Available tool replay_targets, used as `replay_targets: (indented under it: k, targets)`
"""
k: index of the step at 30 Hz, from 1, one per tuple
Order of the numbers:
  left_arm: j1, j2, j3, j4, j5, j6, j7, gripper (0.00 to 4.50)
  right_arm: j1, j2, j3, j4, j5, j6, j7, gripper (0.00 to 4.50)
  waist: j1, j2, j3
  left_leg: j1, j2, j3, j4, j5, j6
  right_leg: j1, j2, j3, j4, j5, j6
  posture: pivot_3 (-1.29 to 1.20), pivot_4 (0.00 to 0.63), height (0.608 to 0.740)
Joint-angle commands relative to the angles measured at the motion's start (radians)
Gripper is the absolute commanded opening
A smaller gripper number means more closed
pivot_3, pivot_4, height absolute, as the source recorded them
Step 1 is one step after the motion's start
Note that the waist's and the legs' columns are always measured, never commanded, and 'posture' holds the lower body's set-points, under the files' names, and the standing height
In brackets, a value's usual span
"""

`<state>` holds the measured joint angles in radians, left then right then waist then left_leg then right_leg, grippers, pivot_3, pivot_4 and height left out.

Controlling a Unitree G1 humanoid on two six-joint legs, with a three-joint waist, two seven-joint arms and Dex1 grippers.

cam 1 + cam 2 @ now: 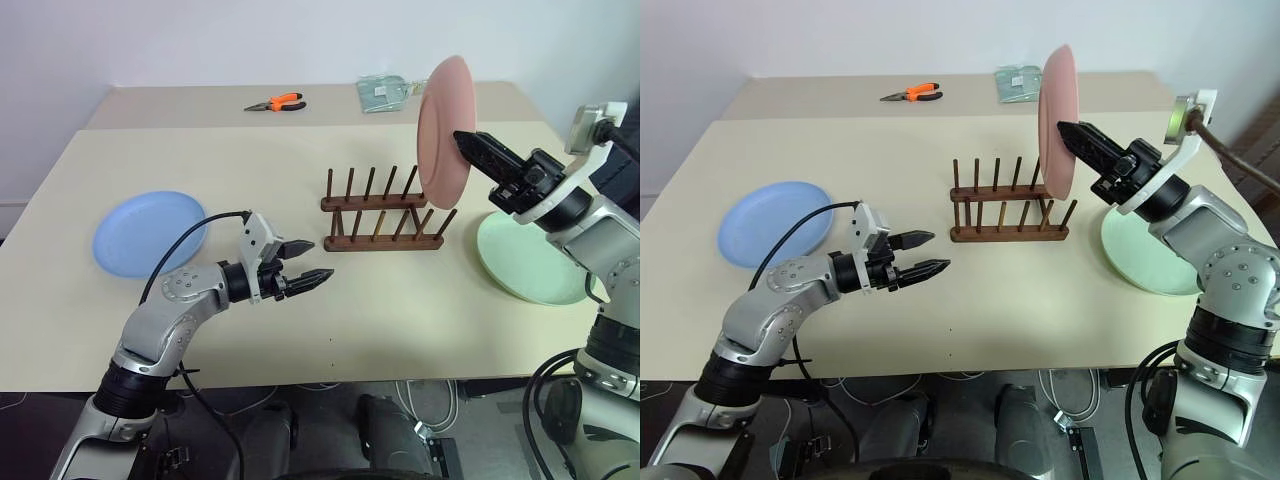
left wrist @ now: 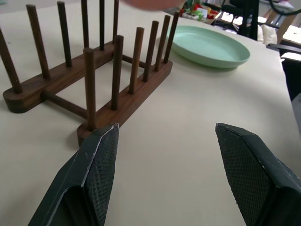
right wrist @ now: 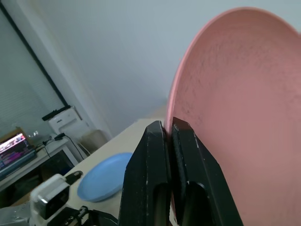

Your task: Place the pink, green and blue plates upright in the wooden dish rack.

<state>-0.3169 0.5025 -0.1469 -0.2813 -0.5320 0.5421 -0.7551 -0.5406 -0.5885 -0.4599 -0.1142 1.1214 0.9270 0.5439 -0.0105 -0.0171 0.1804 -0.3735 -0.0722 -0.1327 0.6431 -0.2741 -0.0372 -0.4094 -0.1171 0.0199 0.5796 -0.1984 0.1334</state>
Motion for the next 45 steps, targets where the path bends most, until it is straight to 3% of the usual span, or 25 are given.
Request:
replay_targets:
  k: [1,4,9,14,18,23,30,33,38,45]
  targets:
    - [0.004,0.001,0.002,-0.041,0.009,0.0,-0.008,3.33,-0.014,-0.016,-0.011,0.054,0.01,0.006,0.006,0.0,0.0,0.0,0.0,0.0,0.0,0.0,0.0,0.0,0.0,0.0,0.0,0.0,0.0,0.0,0.0,0.0,0.15,0.74]
    - [0.004,0.001,-0.005,-0.034,0.024,-0.004,-0.009,3.39,-0.018,-0.018,-0.012,0.101,0.014,0.017,0.009,0.89,0.0,0.0,0.0,0.0,0.0,0.0,0.0,0.0,0.0,0.0,0.0,0.0,0.0,0.0,0.0,0.0,0.15,0.74]
    - [0.006,-0.009,-0.017,-0.043,0.033,0.001,-0.014,3.39,-0.03,-0.043,-0.017,0.074,-0.107,-0.105,-0.008,3.43,0.0,0.0,0.0,0.0,0.0,0.0,0.0,0.0,0.0,0.0,0.0,0.0,0.0,0.0,0.0,0.0,0.15,0.74]
    - [0.007,-0.029,-0.056,-0.059,0.048,0.004,-0.011,3.39,0.031,-0.119,-0.145,-0.007,-0.131,-0.178,-0.034,3.43,0.008,0.001,0.001,-0.001,-0.001,0.0,0.0,0.0,0.0,0.0,0.0,0.0,0.0,0.001,0.002,0.0,0.15,0.74]
    - [0.0,-0.042,-0.078,-0.052,0.058,0.0,-0.021,3.39,0.258,-0.197,-0.193,-0.11,-0.194,-0.181,0.036,3.43,0.025,0.0,0.0,-0.001,0.0,0.0,0.0,0.0,0.001,0.0,0.0,0.0,0.0,0.0,0.002,0.0,0.15,0.74]
    - [-0.028,-0.045,-0.114,-0.023,0.083,-0.014,-0.068,3.39,0.578,-0.292,0.027,-0.223,-0.514,-0.327,0.108,3.43,0.019,0.003,-0.001,0.0,0.0,0.002,0.002,-0.001,0.001,0.002,-0.001,0.0,0.0,-0.003,0.005,0.0,0.15,0.74]
    - [-0.063,-0.064,-0.152,-0.021,0.111,-0.024,-0.106,3.39,0.573,-0.306,0.309,-0.049,-0.927,-0.522,-0.001,3.43,0.004,0.005,-0.001,0.0,0.0,0.004,0.002,-0.001,0.001,0.001,-0.001,0.001,-0.001,-0.003,0.005,0.0,0.15,0.74]
    - [-0.055,-0.071,-0.149,-0.049,0.099,-0.009,-0.101,3.39,0.541,-0.3,0.349,0.026,-1.024,-0.571,-0.042,2.61,0.004,0.004,-0.001,0.0,0.0,0.004,0.002,-0.001,0.002,0.0,-0.002,0.001,-0.001,-0.003,0.005,0.0,0.15,0.74]
    - [-0.031,-0.072,-0.149,-0.068,0.105,-0.008,-0.097,3.39,0.507,-0.269,0.326,0.068,-1.051,-0.585,-0.067,0.18,0.015,0.004,-0.001,0.0,0.0,0.003,0.003,-0.001,0.002,0.001,-0.002,0.001,-0.001,-0.003,0.005,0.0,0.15,0.74]
    - [-0.043,-0.092,-0.105,-0.058,0.084,-0.005,-0.077,3.39,0.411,-0.195,0.168,0.015,-0.953,-0.586,-0.102,0.08,0.021,0.005,-0.001,0.0,0.0,0.003,0.003,-0.001,0.002,0.001,-0.001,0.001,-0.001,-0.003,0.005,0.0,0.15,0.74]
